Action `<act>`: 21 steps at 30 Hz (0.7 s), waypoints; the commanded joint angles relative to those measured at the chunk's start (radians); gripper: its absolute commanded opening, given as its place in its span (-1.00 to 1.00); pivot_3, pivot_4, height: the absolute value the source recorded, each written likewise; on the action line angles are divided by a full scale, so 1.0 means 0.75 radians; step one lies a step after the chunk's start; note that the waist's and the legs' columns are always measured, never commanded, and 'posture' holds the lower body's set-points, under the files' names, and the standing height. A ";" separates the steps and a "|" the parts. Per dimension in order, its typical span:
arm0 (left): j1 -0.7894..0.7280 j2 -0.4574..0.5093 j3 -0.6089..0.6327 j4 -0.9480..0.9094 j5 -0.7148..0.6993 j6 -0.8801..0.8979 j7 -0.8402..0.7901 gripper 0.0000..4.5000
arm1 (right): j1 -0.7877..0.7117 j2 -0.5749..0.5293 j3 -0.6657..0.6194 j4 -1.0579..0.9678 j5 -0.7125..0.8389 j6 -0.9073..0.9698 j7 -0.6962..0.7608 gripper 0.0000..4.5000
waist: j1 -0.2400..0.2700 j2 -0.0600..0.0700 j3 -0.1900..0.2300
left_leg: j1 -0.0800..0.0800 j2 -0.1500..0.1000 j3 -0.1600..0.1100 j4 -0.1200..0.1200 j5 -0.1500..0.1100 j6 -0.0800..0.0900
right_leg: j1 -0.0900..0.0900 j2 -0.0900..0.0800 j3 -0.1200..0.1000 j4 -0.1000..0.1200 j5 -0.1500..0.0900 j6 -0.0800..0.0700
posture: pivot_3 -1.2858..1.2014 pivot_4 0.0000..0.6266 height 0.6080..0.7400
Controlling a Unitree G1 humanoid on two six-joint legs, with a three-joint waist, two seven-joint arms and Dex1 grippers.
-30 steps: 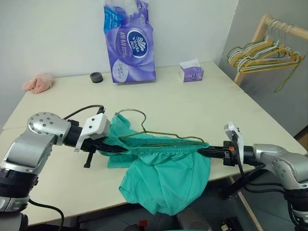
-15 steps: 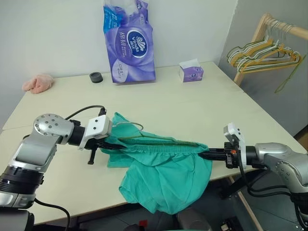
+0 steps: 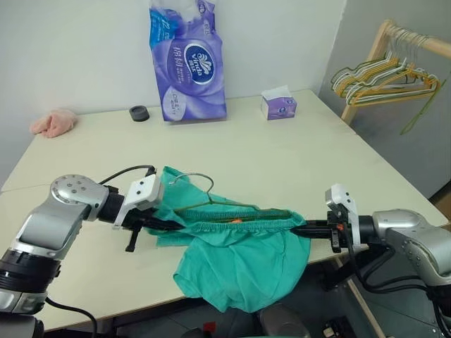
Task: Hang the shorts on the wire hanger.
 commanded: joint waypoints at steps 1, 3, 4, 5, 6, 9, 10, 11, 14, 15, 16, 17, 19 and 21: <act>-0.004 0.032 0.017 0.025 0.068 -0.065 0.024 -1.00 | -0.039 -0.054 -0.033 0.014 -0.005 -0.001 0.037 -0.99 | 0.002 0.000 0.000 | 0.000 0.000 0.000 0.000 0.000 0.000 | 0.000 0.000 0.000 0.000 0.000 0.000 | -0.23 -0.88 1.00; -0.016 0.024 0.001 0.069 0.123 -0.112 0.057 -1.00 | -0.056 -0.089 -0.025 0.015 -0.023 -0.018 0.069 -0.99 | 0.004 0.000 0.000 | 0.000 0.000 0.000 0.000 0.000 0.000 | 0.000 0.000 0.000 0.000 0.000 0.000 | -0.23 -0.87 1.00; -0.017 0.022 -0.007 0.082 0.142 -0.131 0.065 -1.00 | -0.066 -0.106 -0.018 0.012 -0.034 -0.029 0.086 -0.99 | 0.004 0.001 0.001 | 0.000 0.000 0.000 0.000 0.000 0.000 | 0.000 0.000 0.000 0.000 0.000 0.000 | -0.23 -0.87 1.00; -0.017 0.019 -0.012 0.085 0.150 -0.139 0.071 -1.00 | -0.078 -0.119 -0.011 0.009 -0.043 -0.036 0.098 -0.99 | 0.003 0.000 0.001 | 0.000 0.000 0.001 0.000 0.000 0.000 | 0.000 0.000 0.000 0.000 0.000 0.000 | -0.23 -0.87 1.00; -0.021 0.011 -0.018 0.088 0.157 -0.143 0.084 -1.00 | -0.097 -0.125 0.001 0.009 -0.058 -0.047 0.100 -0.99 | 0.002 0.000 0.001 | 0.000 0.000 0.001 0.000 0.000 0.000 | 0.000 0.000 0.000 0.000 0.000 0.000 | -0.24 -0.87 1.00; -0.048 -0.025 -0.047 0.104 0.200 -0.160 0.137 -1.00 | -0.197 -0.111 0.063 0.007 -0.110 -0.063 0.094 -0.99 | 0.001 0.001 0.001 | 0.000 0.000 0.001 0.000 0.000 0.000 | -0.001 0.000 0.001 0.000 0.000 0.000 | -0.24 -0.87 1.00; -0.057 -0.036 -0.055 0.109 0.214 -0.163 0.152 -1.00 | -0.227 -0.104 0.085 0.005 -0.123 -0.058 0.092 -0.99 | 0.001 0.001 0.001 | 0.000 0.000 0.001 0.000 0.000 0.000 | -0.001 0.000 0.001 0.000 0.000 0.000 | -0.24 -0.86 1.00; -0.064 -0.047 -0.065 0.113 0.229 -0.166 0.166 -1.00 | -0.261 -0.091 0.113 -0.001 -0.144 -0.054 0.080 -0.99 | 0.000 0.001 0.001 | 0.000 0.000 0.001 0.000 0.000 0.000 | -0.001 0.000 0.001 0.000 0.000 0.000 | -0.24 -0.86 1.00; -0.087 -0.087 -0.092 0.124 0.264 -0.162 0.210 -1.00 | -0.358 -0.053 0.208 -0.021 -0.210 -0.039 0.054 -0.99 | -0.003 0.001 0.001 | 0.000 0.000 0.001 -0.001 0.000 0.000 | -0.001 0.000 0.001 0.000 0.000 0.000 | -0.24 -0.86 1.00; -0.092 -0.100 -0.099 0.126 0.276 -0.161 0.223 -1.00 | -0.387 -0.032 0.230 -0.025 -0.221 -0.024 0.038 -0.99 | -0.003 0.001 0.001 | 0.000 0.000 0.001 -0.001 0.000 0.000 | -0.002 0.000 0.001 0.000 0.000 0.000 | -0.24 -0.86 1.00; -0.096 -0.110 -0.104 0.126 0.287 -0.161 0.233 -1.00 | -0.411 -0.015 0.250 -0.032 -0.231 -0.011 0.026 -0.99 | -0.004 0.001 0.001 | 0.000 0.000 0.001 -0.001 0.000 0.000 | -0.002 0.000 0.001 0.000 0.000 0.000 | -0.24 -0.86 1.00; -0.097 -0.120 -0.111 0.122 0.297 -0.160 0.239 -1.00 | -0.438 0.005 0.271 -0.039 -0.241 0.006 0.012 -0.99 | -0.004 0.001 0.001 | -0.001 0.000 0.001 -0.001 0.000 0.000 | -0.002 0.000 0.001 0.000 0.000 0.000 | -0.24 -0.86 1.00; -0.095 -0.138 -0.122 0.115 0.316 -0.157 0.251 -1.00 | -0.482 0.038 0.302 -0.052 -0.255 0.034 -0.006 -0.99 | -0.003 0.001 0.001 | -0.001 0.000 0.001 -0.001 0.000 0.000 | -0.002 -0.001 0.001 0.000 0.000 -0.001 | -0.24 -0.87 1.00; -0.090 -0.156 -0.133 0.110 0.337 -0.161 0.268 -1.00 | -0.528 0.083 0.325 -0.061 -0.265 0.061 -0.034 -0.99 | -0.004 0.001 0.001 | 0.000 0.000 0.001 -0.001 0.000 0.000 | -0.002 -0.001 0.001 0.000 0.000 -0.001 | -0.24 -0.87 1.00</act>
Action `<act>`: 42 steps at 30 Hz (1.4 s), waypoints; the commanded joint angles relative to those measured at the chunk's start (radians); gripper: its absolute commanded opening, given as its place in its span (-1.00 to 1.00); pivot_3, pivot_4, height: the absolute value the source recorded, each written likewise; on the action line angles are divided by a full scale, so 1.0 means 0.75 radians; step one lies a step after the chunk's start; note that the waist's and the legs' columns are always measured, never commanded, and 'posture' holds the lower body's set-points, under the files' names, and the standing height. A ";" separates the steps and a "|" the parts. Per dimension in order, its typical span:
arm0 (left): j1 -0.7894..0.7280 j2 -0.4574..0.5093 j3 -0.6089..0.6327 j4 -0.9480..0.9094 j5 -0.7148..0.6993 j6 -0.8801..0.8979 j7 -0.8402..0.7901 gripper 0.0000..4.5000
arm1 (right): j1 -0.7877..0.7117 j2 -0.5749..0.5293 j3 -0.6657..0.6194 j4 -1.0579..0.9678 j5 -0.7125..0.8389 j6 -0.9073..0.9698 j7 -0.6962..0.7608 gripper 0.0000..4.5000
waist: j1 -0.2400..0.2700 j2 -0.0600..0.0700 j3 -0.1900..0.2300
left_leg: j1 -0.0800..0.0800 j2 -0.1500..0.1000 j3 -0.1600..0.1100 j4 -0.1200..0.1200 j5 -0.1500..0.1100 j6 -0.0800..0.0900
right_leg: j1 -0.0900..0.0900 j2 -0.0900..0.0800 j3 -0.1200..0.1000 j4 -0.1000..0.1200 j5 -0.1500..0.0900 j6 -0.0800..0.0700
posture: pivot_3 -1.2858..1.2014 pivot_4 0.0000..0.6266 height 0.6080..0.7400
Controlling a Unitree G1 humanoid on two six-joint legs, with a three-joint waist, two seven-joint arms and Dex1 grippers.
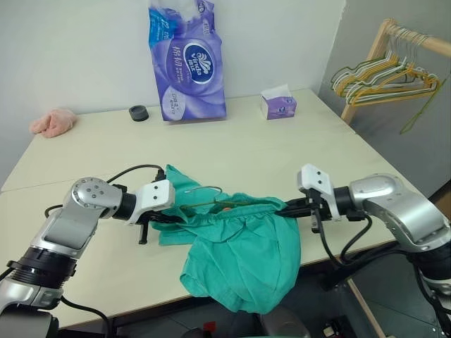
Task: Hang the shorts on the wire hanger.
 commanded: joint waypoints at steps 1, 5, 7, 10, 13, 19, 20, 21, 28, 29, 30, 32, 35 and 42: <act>-0.019 -0.024 -0.016 -0.019 0.035 -0.003 0.037 -1.00 | -0.090 0.056 0.018 -0.061 -0.015 0.035 -0.039 -0.99 | 0.000 0.000 0.000 | 0.000 0.000 0.000 0.000 0.000 0.000 | 0.000 0.000 0.000 0.000 0.000 0.000 | -0.24 -0.87 1.00; -0.006 -0.048 -0.024 -0.032 0.047 0.003 0.050 -1.00 | -0.123 0.090 0.033 -0.077 -0.019 0.062 -0.054 -0.99 | 0.002 0.000 0.000 | -0.001 0.000 -0.001 0.000 0.000 0.000 | 0.000 0.000 -0.001 0.000 0.000 0.000 | -0.24 -0.87 1.00; -0.003 -0.066 -0.030 -0.040 0.046 0.008 0.060 -1.00 | -0.126 0.091 0.049 -0.089 -0.018 0.067 -0.040 -0.99 | 0.002 0.000 0.000 | -0.001 0.000 -0.001 0.000 0.000 0.000 | 0.000 -0.001 -0.001 0.000 0.000 0.000 | -0.24 -0.87 1.00; -0.001 -0.082 -0.036 -0.050 0.049 0.017 0.063 -1.00 | -0.106 0.075 0.054 -0.095 -0.035 0.037 -0.025 -0.89 | 0.001 0.000 0.000 | -0.001 0.000 -0.001 0.000 0.000 0.000 | 0.000 -0.001 -0.001 0.000 0.000 0.000 | -0.24 -0.86 1.00; 0.004 -0.088 -0.037 -0.053 0.054 0.018 0.065 -1.00 | -0.081 0.054 0.045 -0.103 -0.062 0.004 -0.028 -0.54 | -0.001 0.000 0.000 | -0.001 0.000 -0.002 0.001 0.000 0.000 | 0.000 -0.001 -0.001 0.000 0.000 0.000 | -0.24 -0.86 1.00; 0.016 -0.095 -0.037 -0.064 0.055 0.023 0.072 -1.00 | 0.005 -0.038 0.013 -0.188 -0.081 -0.039 -0.027 0.39 | 0.000 0.000 0.000 | -0.001 0.000 -0.002 0.000 0.000 0.000 | 0.000 -0.001 -0.002 0.000 0.000 0.000 | -0.24 -0.85 1.00; 0.017 -0.096 -0.038 -0.064 0.055 0.022 0.073 -1.00 | 0.015 -0.046 0.010 -0.197 -0.083 -0.039 -0.034 0.51 | 0.000 0.000 0.000 | -0.001 -0.001 -0.002 0.001 0.000 0.000 | 0.000 -0.001 -0.001 0.000 0.000 0.000 | -0.24 -0.85 1.00; 0.018 -0.099 -0.039 -0.064 0.056 0.022 0.075 -1.00 | 0.027 -0.046 -0.001 -0.205 -0.083 -0.022 -0.057 0.68 | 0.000 0.000 0.000 | -0.001 -0.001 -0.002 0.001 0.000 0.000 | 0.000 -0.001 -0.001 0.000 0.000 0.000 | -0.24 -0.85 1.00; 0.012 -0.106 -0.048 -0.055 0.063 0.013 0.070 -1.00 | 0.096 -0.037 -0.019 -0.179 -0.116 0.091 -0.182 0.98 | 0.000 0.000 0.000 | -0.001 -0.001 -0.002 0.000 0.000 0.000 | 0.000 -0.001 -0.001 0.000 0.000 0.000 | -0.25 -0.87 1.00; 0.010 -0.106 -0.050 -0.056 0.063 0.014 0.069 -1.00 | 0.102 -0.025 -0.013 -0.172 -0.110 0.106 -0.187 0.98 | -0.001 0.000 0.000 | -0.001 -0.001 -0.001 0.000 0.000 0.000 | 0.000 -0.001 -0.001 0.000 0.000 0.000 | -0.25 -0.87 1.00; 0.007 -0.107 -0.052 -0.056 0.063 0.014 0.068 -1.00 | 0.102 -0.009 0.000 -0.160 -0.110 0.114 -0.192 0.98 | -0.001 0.000 0.000 | -0.001 -0.001 -0.001 0.000 0.000 0.000 | 0.000 -0.001 -0.001 0.000 0.000 0.000 | -0.25 -0.88 1.00; 0.001 -0.109 -0.056 -0.051 0.064 0.011 0.070 -1.00 | 0.088 0.021 0.032 -0.133 -0.120 0.109 -0.191 0.98 | -0.003 0.000 0.000 | 0.000 -0.001 -0.002 0.000 0.000 0.000 | 0.000 -0.001 -0.001 0.000 0.000 0.000 | -0.25 -0.88 1.00; -0.004 -0.114 -0.058 -0.049 0.065 0.011 0.070 -1.00 | 0.054 0.056 0.108 -0.064 -0.171 0.057 -0.166 0.98 | -0.003 0.000 0.000 | 0.000 -0.001 -0.001 0.000 0.000 0.000 | 0.000 -0.001 -0.001 0.000 0.000 0.000 | -0.25 -0.89 1.00; -0.013 -0.125 -0.048 -0.070 0.036 0.032 0.053 -1.00 | -0.106 0.183 0.304 0.284 -0.362 -0.161 -0.093 0.98 | -0.016 -0.001 -0.002 | 0.000 -0.001 -0.002 0.001 0.000 0.000 | 0.000 -0.001 -0.002 0.001 0.000 0.000 | -0.24 -0.92 1.00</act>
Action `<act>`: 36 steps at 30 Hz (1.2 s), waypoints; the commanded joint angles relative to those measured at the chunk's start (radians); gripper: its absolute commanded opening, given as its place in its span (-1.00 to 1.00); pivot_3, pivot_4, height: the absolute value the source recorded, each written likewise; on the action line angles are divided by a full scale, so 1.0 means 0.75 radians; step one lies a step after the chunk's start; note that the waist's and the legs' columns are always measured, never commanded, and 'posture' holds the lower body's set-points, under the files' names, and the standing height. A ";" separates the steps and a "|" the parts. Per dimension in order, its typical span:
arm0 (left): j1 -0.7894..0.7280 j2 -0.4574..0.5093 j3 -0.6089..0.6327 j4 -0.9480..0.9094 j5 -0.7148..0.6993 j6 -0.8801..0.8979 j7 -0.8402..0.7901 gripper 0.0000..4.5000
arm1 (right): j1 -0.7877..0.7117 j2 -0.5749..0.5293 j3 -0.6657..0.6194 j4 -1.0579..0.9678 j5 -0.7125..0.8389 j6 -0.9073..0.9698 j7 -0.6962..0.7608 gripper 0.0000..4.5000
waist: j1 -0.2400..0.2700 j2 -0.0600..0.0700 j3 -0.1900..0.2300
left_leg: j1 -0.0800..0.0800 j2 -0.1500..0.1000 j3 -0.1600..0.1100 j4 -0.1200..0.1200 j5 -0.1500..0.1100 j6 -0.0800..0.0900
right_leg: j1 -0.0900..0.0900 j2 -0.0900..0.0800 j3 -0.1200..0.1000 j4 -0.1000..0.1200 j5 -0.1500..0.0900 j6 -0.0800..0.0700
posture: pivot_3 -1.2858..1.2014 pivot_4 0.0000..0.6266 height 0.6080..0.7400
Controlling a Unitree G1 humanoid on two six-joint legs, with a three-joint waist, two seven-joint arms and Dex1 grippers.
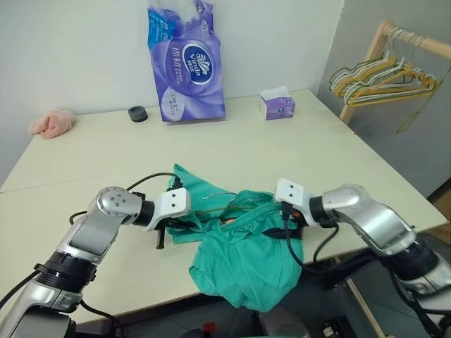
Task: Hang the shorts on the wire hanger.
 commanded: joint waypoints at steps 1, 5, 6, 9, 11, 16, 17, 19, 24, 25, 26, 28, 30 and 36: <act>-0.021 0.006 0.022 -0.047 -0.029 0.010 -0.013 -1.00 | -0.072 0.025 0.035 0.100 -0.075 -0.110 0.051 0.98 | -0.001 0.000 0.000 | 0.000 0.000 0.000 0.000 0.000 0.000 | 0.000 0.000 0.000 0.000 0.000 0.000 | -0.24 -0.92 1.00; -0.022 0.004 0.027 -0.068 -0.047 0.028 -0.021 -1.00 | -0.114 0.063 0.066 0.183 -0.132 -0.181 0.094 0.58 | -0.009 0.000 0.000 | -0.001 -0.001 -0.001 0.001 0.000 0.000 | 0.000 -0.001 0.000 0.000 0.000 0.000 | -0.24 -0.92 1.00; -0.023 0.003 0.028 -0.070 -0.048 0.030 -0.021 -1.00 | -0.118 0.069 0.067 0.190 -0.135 -0.187 0.107 0.41 | -0.010 0.000 0.000 | -0.001 -0.001 -0.001 0.001 0.000 0.000 | 0.000 -0.001 -0.001 0.000 0.000 0.000 | -0.24 -0.92 1.00; -0.023 0.002 0.033 -0.078 -0.053 0.040 -0.027 -1.00 | -0.121 0.081 0.058 0.185 -0.142 -0.195 0.130 -0.02 | -0.013 0.000 0.000 | -0.001 -0.001 -0.002 0.001 0.000 0.000 | 0.000 -0.001 -0.002 0.000 0.000 0.000 | -0.24 -0.92 1.00; -0.021 0.006 0.033 -0.076 -0.047 0.036 -0.030 -1.00 | -0.118 0.081 0.046 0.169 -0.139 -0.185 0.148 -0.33 | -0.015 0.000 0.000 | -0.001 -0.001 -0.003 0.001 0.000 0.000 | 0.000 -0.001 -0.002 0.000 0.000 0.000 | -0.24 -0.92 1.00; -0.023 0.008 0.028 -0.055 -0.020 0.009 -0.016 -1.00 | -0.109 0.065 0.022 0.112 -0.131 -0.156 0.188 -0.99 | -0.017 0.000 -0.001 | -0.001 -0.001 -0.004 0.001 0.000 0.000 | 0.000 -0.001 -0.003 0.000 0.000 0.000 | -0.24 -0.94 1.00; -0.027 0.001 0.028 -0.049 -0.011 0.003 0.000 -1.00 | -0.107 0.065 0.016 0.104 -0.129 -0.148 0.193 -0.99 | -0.017 0.001 -0.001 | -0.001 -0.001 -0.004 0.001 0.000 0.000 | 0.000 -0.001 -0.003 0.000 0.000 0.000 | -0.24 -0.94 1.00; -0.040 -0.032 0.051 -0.033 -0.034 0.007 0.031 -1.00 | -0.101 0.066 0.003 0.089 -0.123 -0.130 0.195 -0.99 | -0.017 0.000 -0.001 | -0.001 -0.001 -0.004 0.001 0.000 0.000 | 0.001 -0.001 -0.003 0.000 0.000 0.000 | -0.24 -0.93 1.00; -0.071 -0.070 0.156 0.059 -0.090 0.038 0.093 -0.68 | -0.083 0.052 -0.046 0.054 -0.103 -0.086 0.197 -1.00 | -0.019 0.001 -0.001 | -0.002 -0.001 -0.005 0.001 0.000 0.000 | 0.000 -0.001 -0.004 0.000 0.000 0.000 | -0.25 -0.93 1.00; -0.071 -0.071 0.177 0.068 -0.110 0.055 0.092 -0.58 | -0.079 0.047 -0.056 0.044 -0.099 -0.079 0.199 -1.00 | -0.020 0.001 -0.001 | -0.002 -0.001 -0.005 0.001 0.000 0.000 | 0.000 -0.001 -0.004 0.000 0.000 0.000 | -0.25 -0.92 1.00; -0.072 -0.070 0.212 0.083 -0.148 0.095 0.090 -0.41 | -0.072 0.036 -0.072 0.027 -0.092 -0.067 0.203 -1.00 | -0.021 0.001 -0.001 | -0.002 -0.001 -0.006 0.001 0.000 0.000 | 0.000 -0.001 -0.005 0.000 0.000 0.000 | -0.25 -0.92 1.00; -0.082 -0.074 0.290 0.119 -0.247 0.186 0.078 -0.12 | -0.062 0.013 -0.103 -0.005 -0.075 -0.046 0.210 -1.00 | -0.021 0.001 -0.001 | -0.002 -0.001 -0.007 0.001 0.000 0.000 | 0.000 -0.001 -0.005 0.000 0.000 0.000 | -0.25 -0.92 1.00; -0.096 -0.078 0.342 0.150 -0.308 0.235 0.077 0.15 | -0.054 -0.006 -0.123 -0.034 -0.060 -0.027 0.214 -1.00 | -0.021 0.001 -0.001 | -0.002 -0.001 -0.008 0.001 0.000 0.000 | 0.000 -0.001 -0.006 0.000 0.000 0.000 | -0.25 -0.92 1.00; -0.118 -0.041 0.368 0.199 -0.398 0.335 -0.003 0.41 | -0.038 -0.058 -0.167 -0.118 -0.004 0.032 0.234 -1.00 | -0.021 0.001 -0.001 | -0.003 -0.001 -0.009 0.002 0.000 0.000 | 0.001 -0.001 -0.007 0.000 0.000 0.000 | -0.25 -0.91 1.00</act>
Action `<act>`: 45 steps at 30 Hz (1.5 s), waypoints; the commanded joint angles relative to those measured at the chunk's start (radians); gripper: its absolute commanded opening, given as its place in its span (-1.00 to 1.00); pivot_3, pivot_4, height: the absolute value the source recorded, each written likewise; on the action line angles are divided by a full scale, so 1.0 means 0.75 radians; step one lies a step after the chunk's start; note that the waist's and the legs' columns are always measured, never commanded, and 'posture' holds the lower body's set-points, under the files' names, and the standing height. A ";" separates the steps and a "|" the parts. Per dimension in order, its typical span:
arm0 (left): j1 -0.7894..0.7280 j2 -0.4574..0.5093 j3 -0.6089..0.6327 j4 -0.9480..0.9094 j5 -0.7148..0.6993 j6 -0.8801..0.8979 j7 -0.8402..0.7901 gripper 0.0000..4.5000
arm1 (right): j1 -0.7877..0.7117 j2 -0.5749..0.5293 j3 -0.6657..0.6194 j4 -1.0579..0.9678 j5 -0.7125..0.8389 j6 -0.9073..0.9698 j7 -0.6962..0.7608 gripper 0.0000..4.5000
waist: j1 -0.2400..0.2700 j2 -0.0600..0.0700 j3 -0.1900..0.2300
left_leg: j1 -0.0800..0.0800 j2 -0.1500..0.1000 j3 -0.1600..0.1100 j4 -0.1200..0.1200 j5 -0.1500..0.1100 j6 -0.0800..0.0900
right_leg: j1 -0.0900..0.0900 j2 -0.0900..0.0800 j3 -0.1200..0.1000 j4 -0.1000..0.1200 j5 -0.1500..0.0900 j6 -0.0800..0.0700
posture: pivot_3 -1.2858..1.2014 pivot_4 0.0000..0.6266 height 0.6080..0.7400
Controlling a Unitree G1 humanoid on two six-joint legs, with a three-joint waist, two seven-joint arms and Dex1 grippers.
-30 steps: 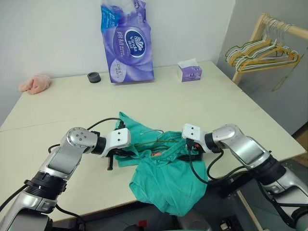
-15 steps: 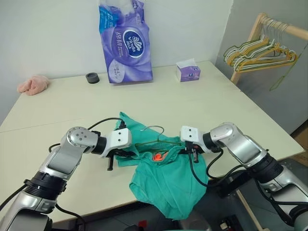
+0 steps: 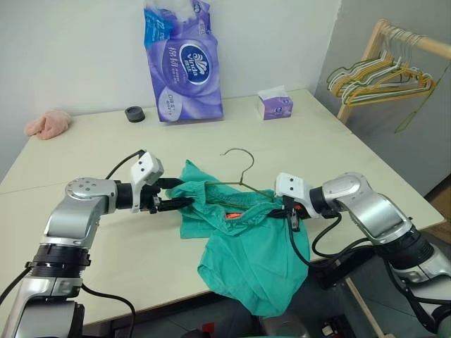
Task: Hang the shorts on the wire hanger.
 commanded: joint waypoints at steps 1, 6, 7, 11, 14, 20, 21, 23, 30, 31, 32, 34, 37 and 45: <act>-0.050 0.030 0.015 0.032 -0.030 0.007 -0.038 0.41 | -0.013 -0.033 -0.068 -0.084 0.051 0.026 0.023 -1.00 | 0.000 0.000 0.000 | 0.000 0.000 0.000 0.000 0.000 0.000 | 0.000 0.000 0.000 0.000 0.000 0.000 | -0.25 -0.91 1.00; -0.080 0.027 -0.080 0.104 0.066 -0.132 -0.083 0.41 | -0.011 -0.072 -0.088 -0.136 0.089 0.059 0.036 -1.00 | 0.002 0.000 0.000 | 0.000 0.000 0.000 0.000 0.000 0.000 | 0.000 0.000 0.000 0.000 0.000 0.000 | -0.25 -0.91 1.00; -0.082 0.027 -0.103 0.114 0.088 -0.167 -0.096 0.41 | -0.009 -0.079 -0.089 -0.145 0.096 0.065 0.038 -1.00 | 0.001 0.000 0.000 | 0.000 0.000 0.000 0.000 0.000 0.000 | 0.000 0.000 0.000 0.000 0.000 0.000 | -0.26 -0.90 1.00; -0.118 0.008 -0.177 0.203 0.187 -0.318 -0.090 0.23 | 0.004 -0.097 -0.092 -0.180 0.113 0.086 0.046 -1.00 | 0.000 0.000 0.000 | 0.000 0.000 -0.001 0.000 0.000 0.000 | 0.000 0.000 0.000 0.000 0.000 0.000 | -0.26 -0.89 1.00; -0.127 -0.002 -0.186 0.218 0.173 -0.347 -0.122 -0.13 | 0.011 -0.103 -0.098 -0.197 0.120 0.095 0.045 -1.00 | -0.001 0.000 0.000 | -0.001 0.000 -0.001 0.000 0.000 0.000 | 0.000 0.000 0.000 0.000 0.000 0.000 | -0.27 -0.88 1.00; -0.113 -0.001 -0.153 0.161 0.080 -0.224 -0.182 -0.51 | 0.019 -0.114 -0.113 -0.201 0.137 0.091 0.031 -1.00 | -0.004 0.000 0.000 | -0.001 0.000 -0.001 0.000 0.000 0.000 | 0.000 0.000 0.000 0.000 0.000 0.000 | -0.27 -0.88 1.00; -0.123 -0.016 -0.129 0.156 0.050 -0.175 -0.160 -0.51 | 0.020 -0.113 -0.114 -0.201 0.139 0.091 0.028 -1.00 | -0.004 0.000 0.000 | -0.001 0.000 -0.001 0.000 0.000 0.000 | 0.000 0.000 0.000 0.000 0.000 0.000 | -0.27 -0.88 1.00; -0.122 -0.017 -0.108 0.117 -0.001 -0.092 -0.158 -0.34 | 0.024 -0.113 -0.115 -0.202 0.142 0.087 0.026 -1.00 | -0.004 0.000 0.000 | -0.001 0.000 -0.001 0.000 0.000 0.000 | 0.000 0.000 0.000 0.000 0.000 0.000 | -0.27 -0.88 1.00; -0.051 0.086 -0.102 0.012 -0.030 -0.043 -0.231 0.54 | 0.029 -0.134 -0.104 -0.167 0.103 -0.007 0.029 -1.00 | -0.006 0.001 0.000 | -0.001 0.000 -0.001 0.000 0.000 0.000 | 0.000 0.000 -0.001 0.000 0.000 0.000 | -0.26 -0.88 1.00; -0.047 0.094 -0.103 0.013 -0.023 -0.061 -0.233 0.66 | 0.027 -0.135 -0.106 -0.163 0.102 -0.018 0.031 -1.00 | -0.005 0.001 0.000 | -0.001 0.000 -0.001 0.000 0.000 0.000 | 0.000 0.000 -0.001 0.000 0.000 0.000 | -0.26 -0.88 1.00; -0.046 0.099 -0.104 0.015 -0.018 -0.073 -0.234 0.82 | 0.025 -0.135 -0.106 -0.159 0.103 -0.024 0.031 -1.00 | -0.004 0.001 0.000 | -0.001 0.000 -0.001 0.000 0.000 0.000 | 0.000 0.000 -0.001 0.000 0.000 0.000 | -0.26 -0.88 1.00; -0.041 0.109 -0.110 0.017 0.000 -0.114 -0.233 0.99 | 0.022 -0.138 -0.107 -0.153 0.104 -0.038 0.035 -1.00 | -0.003 0.001 0.000 | -0.001 0.000 -0.001 0.000 0.000 0.000 | 0.000 0.000 -0.001 0.000 0.000 0.000 | -0.26 -0.89 1.00; -0.045 0.117 -0.125 0.029 0.019 -0.144 -0.237 0.99 | 0.020 -0.153 -0.112 -0.164 0.114 -0.053 0.054 -1.00 | 0.000 0.001 0.000 | -0.001 0.000 -0.001 0.000 0.000 0.000 | 0.000 0.000 0.000 0.000 0.000 0.000 | -0.26 -0.89 1.00; -0.083 0.068 -0.172 0.129 0.131 -0.330 -0.204 0.99 | 0.035 -0.184 -0.137 -0.220 0.166 -0.024 0.092 -1.00 | 0.000 0.001 0.000 | -0.001 0.000 -0.001 0.001 0.000 0.000 | 0.000 0.000 -0.001 0.000 0.000 0.000 | -0.27 -0.90 1.00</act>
